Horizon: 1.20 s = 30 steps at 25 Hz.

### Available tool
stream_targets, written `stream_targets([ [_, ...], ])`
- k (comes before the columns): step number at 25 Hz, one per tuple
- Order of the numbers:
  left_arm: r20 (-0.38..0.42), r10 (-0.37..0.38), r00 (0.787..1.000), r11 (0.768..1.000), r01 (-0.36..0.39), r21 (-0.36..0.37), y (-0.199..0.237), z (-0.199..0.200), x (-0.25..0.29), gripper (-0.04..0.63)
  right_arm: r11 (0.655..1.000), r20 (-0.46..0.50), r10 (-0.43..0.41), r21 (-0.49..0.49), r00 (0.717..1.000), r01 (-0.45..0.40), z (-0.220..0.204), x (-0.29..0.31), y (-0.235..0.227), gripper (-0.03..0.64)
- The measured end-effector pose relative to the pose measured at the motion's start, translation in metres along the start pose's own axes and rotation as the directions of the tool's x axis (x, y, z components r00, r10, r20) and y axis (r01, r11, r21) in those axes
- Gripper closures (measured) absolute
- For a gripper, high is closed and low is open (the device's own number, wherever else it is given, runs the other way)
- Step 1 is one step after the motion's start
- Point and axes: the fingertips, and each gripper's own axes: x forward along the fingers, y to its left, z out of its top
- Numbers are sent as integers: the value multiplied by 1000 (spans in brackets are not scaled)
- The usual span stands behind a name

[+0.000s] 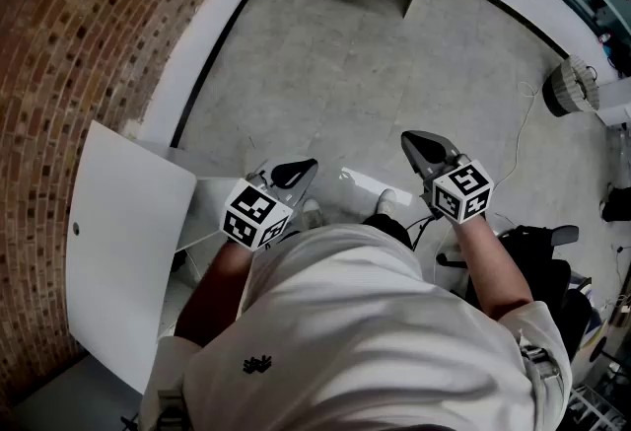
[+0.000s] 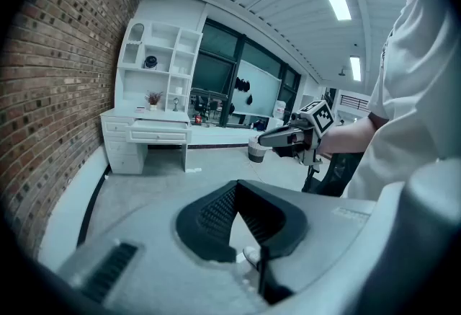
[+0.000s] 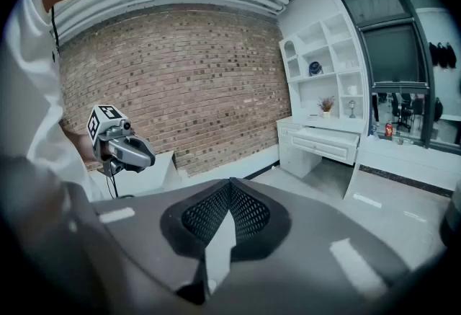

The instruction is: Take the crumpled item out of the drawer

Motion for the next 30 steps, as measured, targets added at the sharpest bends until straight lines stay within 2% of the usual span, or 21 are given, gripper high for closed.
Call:
stream_targets([
  [7, 15, -4, 1000, 1000, 4, -1, 42, -17, -44, 589, 1000, -11, 19, -21, 1000, -19, 19, 53, 51, 607],
  [13, 30, -22, 999, 1000, 21, 21, 71, -2, -28, 589, 999, -14, 35, -23, 999, -36, 37, 94, 43, 607],
  [18, 25, -28, 999, 999, 27, 22, 113, 25, -7, 589, 999, 12, 21, -42, 1000, -20, 62, 142, 0, 603],
  [24, -12, -27, 1000, 999, 27, 28, 175, 76, 27, 589, 1000, 41, 17, -16, 999, -17, 118, 206, -77, 409],
  [30, -10, -12, 1000, 1000, 12, 14, 224, 126, 76, 589, 1000, 56, 23, -18, 998, -22, 158, 254, -157, 373],
])
